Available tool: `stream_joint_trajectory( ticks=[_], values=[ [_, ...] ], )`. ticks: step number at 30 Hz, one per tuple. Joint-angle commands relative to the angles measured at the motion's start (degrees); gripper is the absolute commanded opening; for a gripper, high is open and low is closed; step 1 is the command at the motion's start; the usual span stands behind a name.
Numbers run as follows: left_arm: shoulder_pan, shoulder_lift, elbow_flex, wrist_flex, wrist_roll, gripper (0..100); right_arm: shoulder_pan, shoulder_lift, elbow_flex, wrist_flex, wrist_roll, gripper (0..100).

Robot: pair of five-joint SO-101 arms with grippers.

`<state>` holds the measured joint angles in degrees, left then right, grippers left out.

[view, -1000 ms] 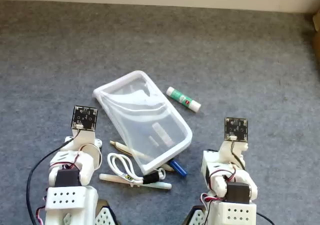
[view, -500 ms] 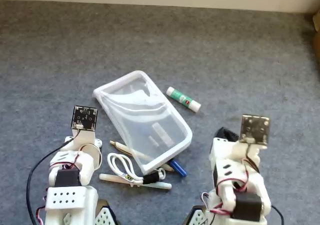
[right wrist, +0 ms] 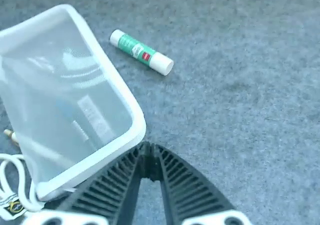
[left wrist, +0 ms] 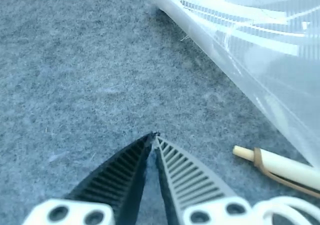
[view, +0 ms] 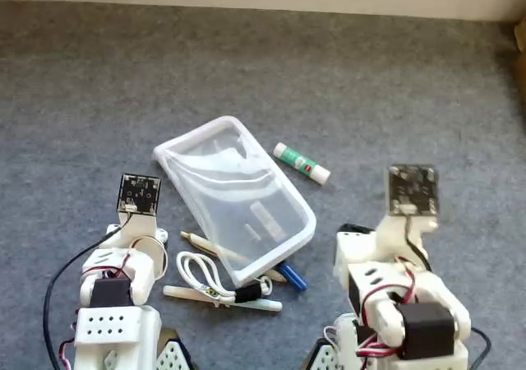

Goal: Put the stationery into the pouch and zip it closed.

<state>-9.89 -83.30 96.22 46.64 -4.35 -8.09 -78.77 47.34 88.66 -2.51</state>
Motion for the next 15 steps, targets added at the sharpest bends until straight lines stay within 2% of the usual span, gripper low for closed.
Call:
stream_joint_trajectory(
  ticks=[1, 6, 15],
  values=[
    [0.75, -0.75, 1.45, 0.26, 0.44, 1, -6.55, 5.14, -3.91, 0.31, -1.67, 0.5],
    [0.75, -0.75, 1.45, 0.26, 0.44, 1, -13.32, 9.98, -3.82, 0.31, -11.60, 0.5],
    [0.75, -0.75, 1.45, 0.26, 0.44, 1, -25.63, 17.45, -2.68, 0.04, -17.76, 0.6]
  ],
)
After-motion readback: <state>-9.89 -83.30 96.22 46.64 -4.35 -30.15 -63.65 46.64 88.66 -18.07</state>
